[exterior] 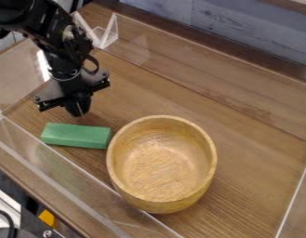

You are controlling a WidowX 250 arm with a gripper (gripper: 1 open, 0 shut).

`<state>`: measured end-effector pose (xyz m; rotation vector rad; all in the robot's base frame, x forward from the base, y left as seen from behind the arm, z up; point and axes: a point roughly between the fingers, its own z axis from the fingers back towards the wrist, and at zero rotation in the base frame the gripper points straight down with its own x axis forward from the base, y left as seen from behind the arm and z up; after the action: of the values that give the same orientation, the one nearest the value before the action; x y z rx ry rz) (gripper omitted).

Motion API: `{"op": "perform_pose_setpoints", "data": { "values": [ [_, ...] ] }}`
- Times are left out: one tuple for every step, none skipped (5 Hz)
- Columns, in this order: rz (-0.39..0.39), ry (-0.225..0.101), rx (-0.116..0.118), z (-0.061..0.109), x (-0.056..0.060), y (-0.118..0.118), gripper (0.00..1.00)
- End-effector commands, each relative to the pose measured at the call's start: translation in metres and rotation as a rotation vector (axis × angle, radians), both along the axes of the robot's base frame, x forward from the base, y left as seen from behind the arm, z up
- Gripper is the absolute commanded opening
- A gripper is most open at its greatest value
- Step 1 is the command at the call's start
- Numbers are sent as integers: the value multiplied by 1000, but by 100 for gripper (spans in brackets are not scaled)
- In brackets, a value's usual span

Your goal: Remove the green block from inside the brown bowl and put it on the table

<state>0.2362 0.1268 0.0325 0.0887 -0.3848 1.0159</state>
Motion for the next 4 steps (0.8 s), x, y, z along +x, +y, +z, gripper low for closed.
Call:
{"op": "perform_pose_setpoints", "data": {
  "values": [
    [-16, -56, 39, 23, 10, 0, 100],
    [-65, -55, 47, 23, 11, -7, 100],
    [-109, -56, 47, 21, 13, -13, 100],
    [-104, -56, 44, 23, 14, -13, 100]
  ]
}}
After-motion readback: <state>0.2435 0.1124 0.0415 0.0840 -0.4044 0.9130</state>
